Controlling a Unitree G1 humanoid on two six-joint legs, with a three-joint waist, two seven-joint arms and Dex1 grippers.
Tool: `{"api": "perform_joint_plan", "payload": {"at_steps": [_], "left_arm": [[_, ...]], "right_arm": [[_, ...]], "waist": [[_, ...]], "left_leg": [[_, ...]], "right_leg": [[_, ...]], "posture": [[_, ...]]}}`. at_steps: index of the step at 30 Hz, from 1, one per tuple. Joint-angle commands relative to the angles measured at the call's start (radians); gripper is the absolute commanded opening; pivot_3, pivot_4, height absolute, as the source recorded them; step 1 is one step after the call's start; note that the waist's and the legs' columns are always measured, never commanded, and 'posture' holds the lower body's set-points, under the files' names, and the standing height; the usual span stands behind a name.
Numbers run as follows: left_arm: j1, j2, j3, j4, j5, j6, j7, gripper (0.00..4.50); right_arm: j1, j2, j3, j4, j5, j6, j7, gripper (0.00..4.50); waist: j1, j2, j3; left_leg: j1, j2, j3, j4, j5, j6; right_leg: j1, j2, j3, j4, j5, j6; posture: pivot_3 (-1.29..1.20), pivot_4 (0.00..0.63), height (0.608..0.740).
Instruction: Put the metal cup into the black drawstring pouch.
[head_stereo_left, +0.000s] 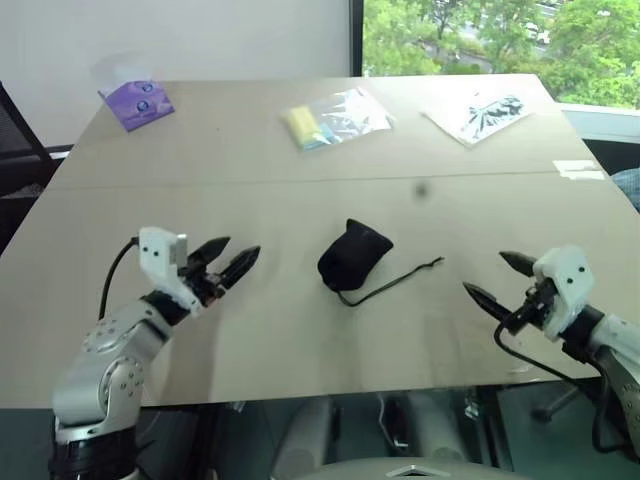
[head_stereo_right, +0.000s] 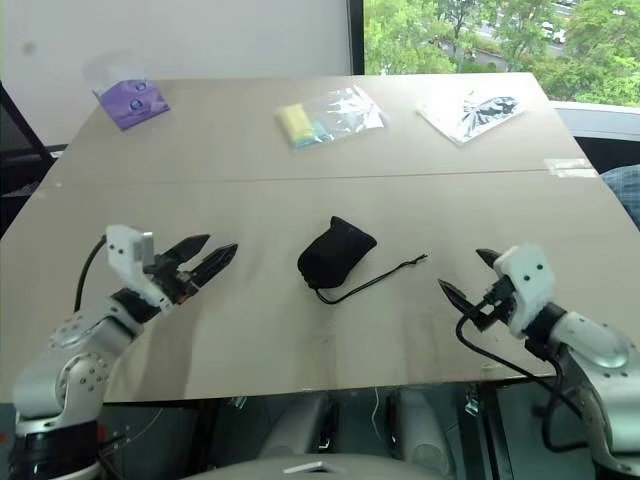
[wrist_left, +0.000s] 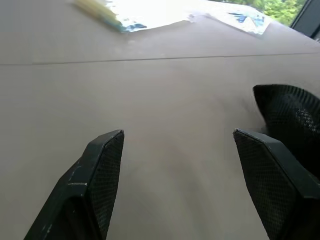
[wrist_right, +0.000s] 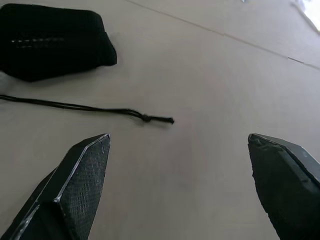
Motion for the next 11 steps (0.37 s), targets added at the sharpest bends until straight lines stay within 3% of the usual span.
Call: {"api": "perform_joint_plan", "payload": {"at_steps": [1, 11], "left_arm": [[0.087, -0.002, 0.080, -0.101, 0.039, -0.089, 0.024, 3.63], [0.193, -0.072, 0.191, -0.199, -0.016, -0.062, 0.152, 3.63]], "right_arm": [[0.048, 0.018, -0.078, -0.033, 0.003, -0.079, -0.032, 4.45], [0.105, -0.003, -0.139, 0.132, -0.035, -0.272, 0.006, 4.45]], "waist": [[-0.001, 0.000, 0.000], [0.002, 0.001, 0.000]], "left_leg": [[0.004, 0.000, 0.000, -0.002, -0.002, 0.003], [0.005, 0.001, 0.001, -0.002, -0.002, 0.003]], "right_leg": [[0.004, 0.000, 0.000, -0.003, 0.000, 0.000], [0.005, 0.001, 0.000, -0.003, -0.001, 0.000]], "posture": [[0.00, 0.150, 0.740], [0.00, 0.150, 0.740]]}}
